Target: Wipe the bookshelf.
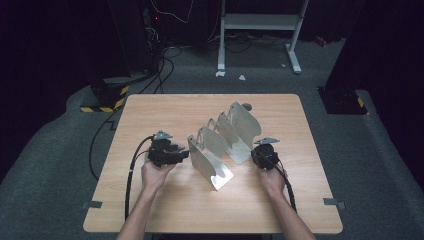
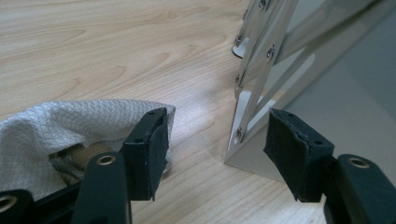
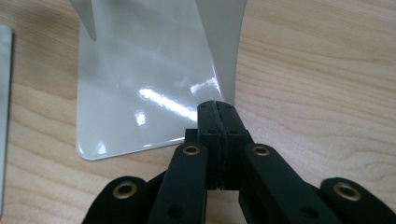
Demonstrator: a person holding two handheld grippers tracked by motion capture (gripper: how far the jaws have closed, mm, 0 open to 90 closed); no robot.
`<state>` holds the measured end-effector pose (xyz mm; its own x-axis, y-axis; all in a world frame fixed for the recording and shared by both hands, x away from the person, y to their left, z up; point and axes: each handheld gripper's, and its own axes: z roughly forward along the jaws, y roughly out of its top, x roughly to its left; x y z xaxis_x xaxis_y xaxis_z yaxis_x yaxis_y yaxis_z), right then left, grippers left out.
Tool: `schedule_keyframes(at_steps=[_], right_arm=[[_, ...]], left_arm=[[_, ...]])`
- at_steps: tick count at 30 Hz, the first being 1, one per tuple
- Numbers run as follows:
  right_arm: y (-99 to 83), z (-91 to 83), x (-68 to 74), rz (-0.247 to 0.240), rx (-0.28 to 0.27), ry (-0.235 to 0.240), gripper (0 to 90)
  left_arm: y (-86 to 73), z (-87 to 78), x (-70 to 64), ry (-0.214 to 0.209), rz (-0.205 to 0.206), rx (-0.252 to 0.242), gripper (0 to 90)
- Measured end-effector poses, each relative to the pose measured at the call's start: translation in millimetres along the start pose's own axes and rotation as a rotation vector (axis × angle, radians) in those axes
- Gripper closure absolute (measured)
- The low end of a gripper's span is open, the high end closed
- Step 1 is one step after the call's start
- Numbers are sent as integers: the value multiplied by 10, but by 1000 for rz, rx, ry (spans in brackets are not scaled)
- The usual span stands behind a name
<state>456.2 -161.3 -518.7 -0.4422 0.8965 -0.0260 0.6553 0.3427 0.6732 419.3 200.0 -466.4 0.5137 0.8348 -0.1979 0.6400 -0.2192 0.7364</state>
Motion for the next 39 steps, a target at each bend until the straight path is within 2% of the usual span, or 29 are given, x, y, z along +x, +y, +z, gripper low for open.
schedule_keyframes(at_steps=[4, 9, 10, 12, 16, 18, 20, 25, 32, 39], right_arm=[[59, 50, -21, -3, 4, -10, 900], [86, 65, -21, -15, 12, -17, 900], [86, 65, -23, -14, 12, -15, 900], [88, 70, -29, -9, 9, -11, 900], [122, 97, -27, -13, 13, -15, 900], [144, 113, -26, -14, 15, -12, 900], [160, 129, -25, -13, 15, -7, 900], [221, 173, 0, -19, 24, 4, 900], [270, 229, 93, -38, 14, 15, 900], [360, 284, 192, -74, 34, 21, 900]], left_arm=[[-15, -7, 8, 1, -1, -4, 367], [49, -4, 116, 18, -59, -38, 368], [68, 14, 133, 23, -63, -28, 366], [106, 64, 154, 25, -62, -11, 357], [164, 151, 122, -2, -51, 4, 342], [165, 166, 92, 9, -41, 3, 364], [150, 165, 87, -4, -45, -1, 366], [105, 142, 47, -25, -22, 3, 357], [-1, 140, -38, -25, -19, 29, 359], [-112, 139, -66, -30, -29, 18, 366]])
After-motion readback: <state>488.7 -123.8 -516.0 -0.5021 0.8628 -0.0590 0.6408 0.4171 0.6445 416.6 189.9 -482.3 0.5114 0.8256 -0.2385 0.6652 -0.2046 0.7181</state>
